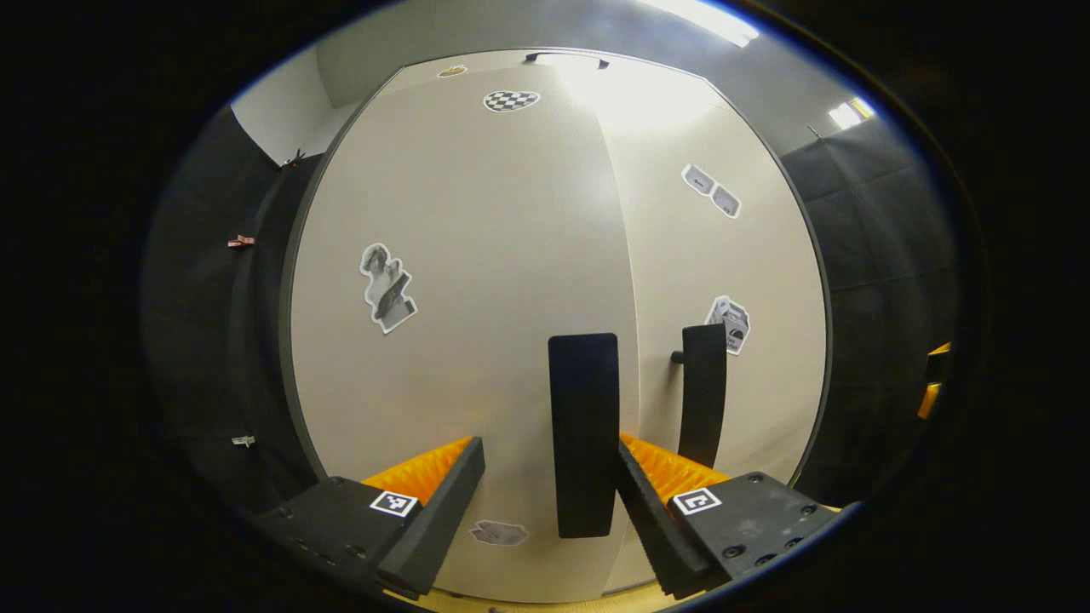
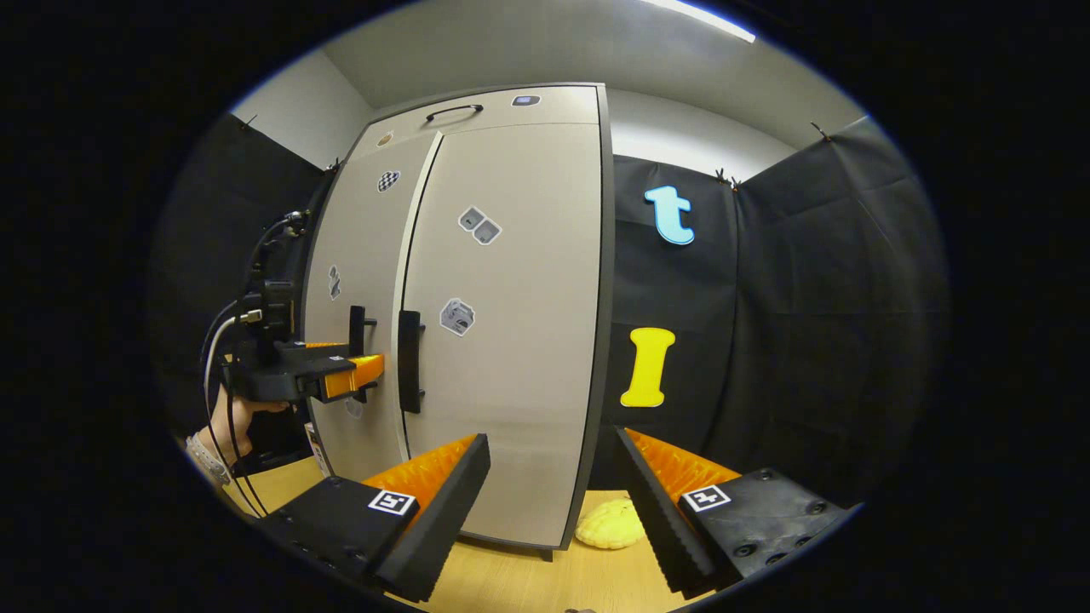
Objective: Grab one shoe with the right hand and put it into the shoe cabinet, grab the other shoe with the left hand and put it into the shoe cabinet; then close the right door with the right hand and the left door with the left hand.
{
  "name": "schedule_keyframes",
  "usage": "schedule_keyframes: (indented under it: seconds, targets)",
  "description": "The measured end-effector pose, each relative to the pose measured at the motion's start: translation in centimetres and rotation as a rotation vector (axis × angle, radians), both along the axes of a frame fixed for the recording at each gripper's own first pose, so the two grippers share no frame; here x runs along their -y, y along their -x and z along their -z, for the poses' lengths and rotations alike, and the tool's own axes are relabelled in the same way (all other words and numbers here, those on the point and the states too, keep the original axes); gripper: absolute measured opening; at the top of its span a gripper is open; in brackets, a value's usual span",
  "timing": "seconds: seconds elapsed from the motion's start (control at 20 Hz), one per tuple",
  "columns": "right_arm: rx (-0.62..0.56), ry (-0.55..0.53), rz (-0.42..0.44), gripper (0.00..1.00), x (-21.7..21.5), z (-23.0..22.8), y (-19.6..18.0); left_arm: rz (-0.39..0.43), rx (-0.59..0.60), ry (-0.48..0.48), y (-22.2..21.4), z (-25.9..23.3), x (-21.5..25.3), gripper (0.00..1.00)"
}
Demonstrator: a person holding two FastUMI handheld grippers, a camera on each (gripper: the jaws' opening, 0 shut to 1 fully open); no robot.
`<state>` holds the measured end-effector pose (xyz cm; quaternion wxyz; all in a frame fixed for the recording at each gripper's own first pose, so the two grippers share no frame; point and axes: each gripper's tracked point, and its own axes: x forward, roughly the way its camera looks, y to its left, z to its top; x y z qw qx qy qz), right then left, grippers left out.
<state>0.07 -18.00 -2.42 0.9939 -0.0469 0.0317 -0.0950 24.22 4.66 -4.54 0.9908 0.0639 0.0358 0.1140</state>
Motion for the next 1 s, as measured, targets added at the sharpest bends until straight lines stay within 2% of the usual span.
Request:
schedule_keyframes:
  seconds: [0.25,0.5,0.65,0.75,1.0]
  targets:
    - [0.010,-0.013,-0.007,0.98,-0.7,-0.2,0.0,0.039,0.024,0.012,2.2,-1.3,1.2,0.93]
    - [0.015,-0.015,-0.041,0.98,-3.4,-0.5,-0.4,0.099,0.000,0.062,8.9,-1.8,1.8,0.93]
    - [0.016,-0.015,-0.072,0.98,-5.5,-0.5,-0.9,0.082,-0.012,0.049,13.6,-2.6,0.2,0.96]
    - [0.019,-0.017,-0.091,0.98,-7.0,-0.6,-1.2,0.061,-0.010,0.032,16.3,-3.2,-1.1,0.94]
    - [0.030,-0.026,-0.130,0.98,-9.9,-1.0,-1.4,0.022,-0.009,0.029,19.9,-4.2,-3.0,0.94]
